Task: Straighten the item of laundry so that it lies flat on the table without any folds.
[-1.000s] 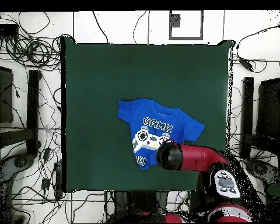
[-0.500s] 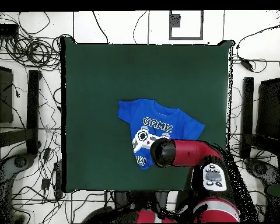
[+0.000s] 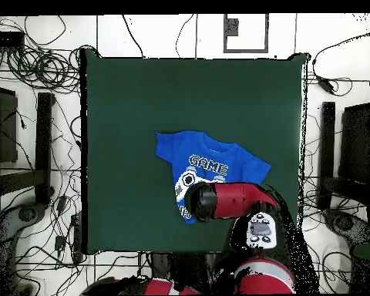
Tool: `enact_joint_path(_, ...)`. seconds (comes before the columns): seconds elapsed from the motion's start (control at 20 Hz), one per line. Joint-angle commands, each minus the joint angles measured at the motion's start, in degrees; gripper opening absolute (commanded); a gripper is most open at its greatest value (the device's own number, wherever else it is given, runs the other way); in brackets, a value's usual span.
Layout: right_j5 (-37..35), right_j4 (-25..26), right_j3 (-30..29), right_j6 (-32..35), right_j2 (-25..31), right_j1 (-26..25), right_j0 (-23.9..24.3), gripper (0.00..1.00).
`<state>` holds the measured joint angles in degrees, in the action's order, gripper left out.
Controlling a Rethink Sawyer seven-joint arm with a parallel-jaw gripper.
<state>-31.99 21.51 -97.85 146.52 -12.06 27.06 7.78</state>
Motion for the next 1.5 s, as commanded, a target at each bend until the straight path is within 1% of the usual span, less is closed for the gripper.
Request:
enact_joint_path(0.05, 0.1, -4.5, -1.9, 8.6, 3.0, -3.2, -3.3, 1.00)
enact_joint_path(0.2, 0.6, -5.1, -2.0, 8.8, 2.9, -3.3, -3.9, 1.00)
enact_joint_path(0.65, -2.0, -6.6, -1.6, 6.6, 2.5, -0.8, -3.8, 1.00)
enact_joint_path(0.85, -1.8, -7.0, -1.5, 6.6, 2.4, -0.3, -4.0, 1.00)
enact_joint_path(1.2, -0.3, -8.2, -0.6, 8.6, 2.5, -2.3, -5.2, 1.00)
enact_joint_path(1.5, 1.8, -9.4, 0.8, 10.9, 1.7, -5.4, -7.4, 1.00)
